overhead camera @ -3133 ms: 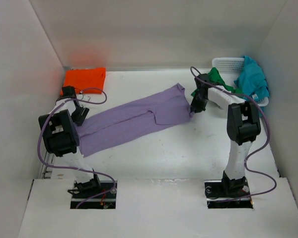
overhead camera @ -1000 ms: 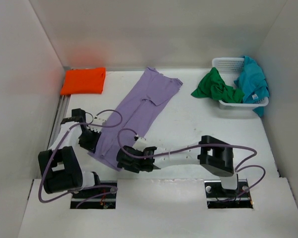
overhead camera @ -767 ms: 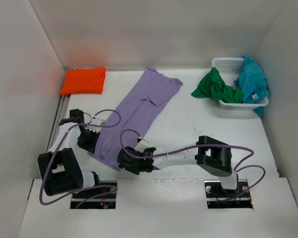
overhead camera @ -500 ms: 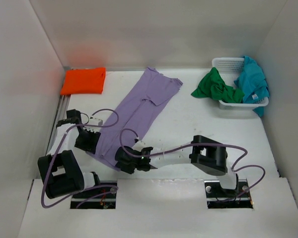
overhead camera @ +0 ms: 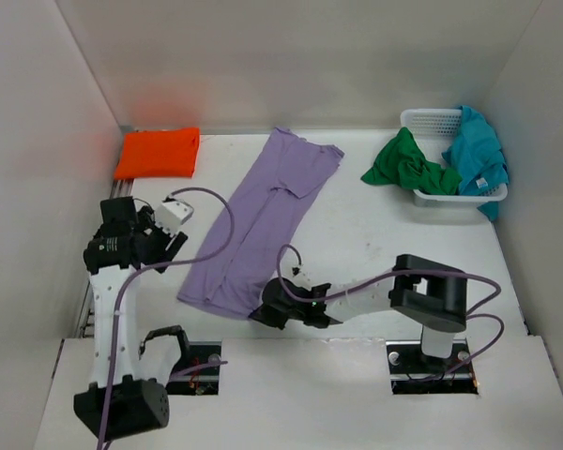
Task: Fold and stack the t-shirts
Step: Rotate the tshirt 90 degrees, then grab the bottom of the folded rectangular tshirt with both arms
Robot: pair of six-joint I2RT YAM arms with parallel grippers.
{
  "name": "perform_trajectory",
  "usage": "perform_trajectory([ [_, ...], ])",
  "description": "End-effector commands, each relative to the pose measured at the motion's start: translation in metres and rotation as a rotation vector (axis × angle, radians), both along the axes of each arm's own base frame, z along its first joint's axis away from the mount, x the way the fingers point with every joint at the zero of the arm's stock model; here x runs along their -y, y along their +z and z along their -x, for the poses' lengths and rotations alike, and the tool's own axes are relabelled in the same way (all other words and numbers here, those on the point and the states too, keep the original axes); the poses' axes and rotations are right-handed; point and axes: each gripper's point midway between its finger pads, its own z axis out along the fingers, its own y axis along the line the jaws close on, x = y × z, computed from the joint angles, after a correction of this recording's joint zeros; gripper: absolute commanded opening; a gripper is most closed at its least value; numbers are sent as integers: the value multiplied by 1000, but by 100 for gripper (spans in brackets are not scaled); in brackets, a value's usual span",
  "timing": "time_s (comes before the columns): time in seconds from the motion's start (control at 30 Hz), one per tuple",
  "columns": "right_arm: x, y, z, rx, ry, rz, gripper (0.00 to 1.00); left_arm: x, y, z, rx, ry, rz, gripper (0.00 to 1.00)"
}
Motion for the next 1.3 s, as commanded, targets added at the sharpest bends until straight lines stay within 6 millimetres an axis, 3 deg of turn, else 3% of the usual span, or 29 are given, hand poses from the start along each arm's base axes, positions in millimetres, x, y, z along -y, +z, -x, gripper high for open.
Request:
perform_trajectory([
  [0.0, 53, -33, 12, 0, 17, 131, 0, 30, 22, 1, 120, -356, -127, 63],
  [0.17, 81, -32, 36, 17, 114, 126, 0, 75, 1, 31, 226, -848, -366, 72],
  [0.37, 108, -24, 59, 29, 190, 111, 0, 82, -62, 78, 67, -1224, -571, 69],
  [0.73, 154, -11, 81, 37, 264, 91, 0, 115, -103, 109, 65, -1563, -605, 70],
  [0.8, 159, -7, 79, 50, 265, 78, 7, 118, -114, 116, 47, -1634, -614, 70],
  [0.97, 156, 14, 72, 105, 259, 9, 26, 136, -133, 131, 80, -1792, -611, 69],
  [1.1, 153, 24, 63, 127, 221, -9, 30, 157, -138, 139, 122, -1852, -555, 68],
  [1.27, 145, 25, 62, 120, 234, 6, 36, 156, -158, 141, 47, -1867, -548, 62],
])
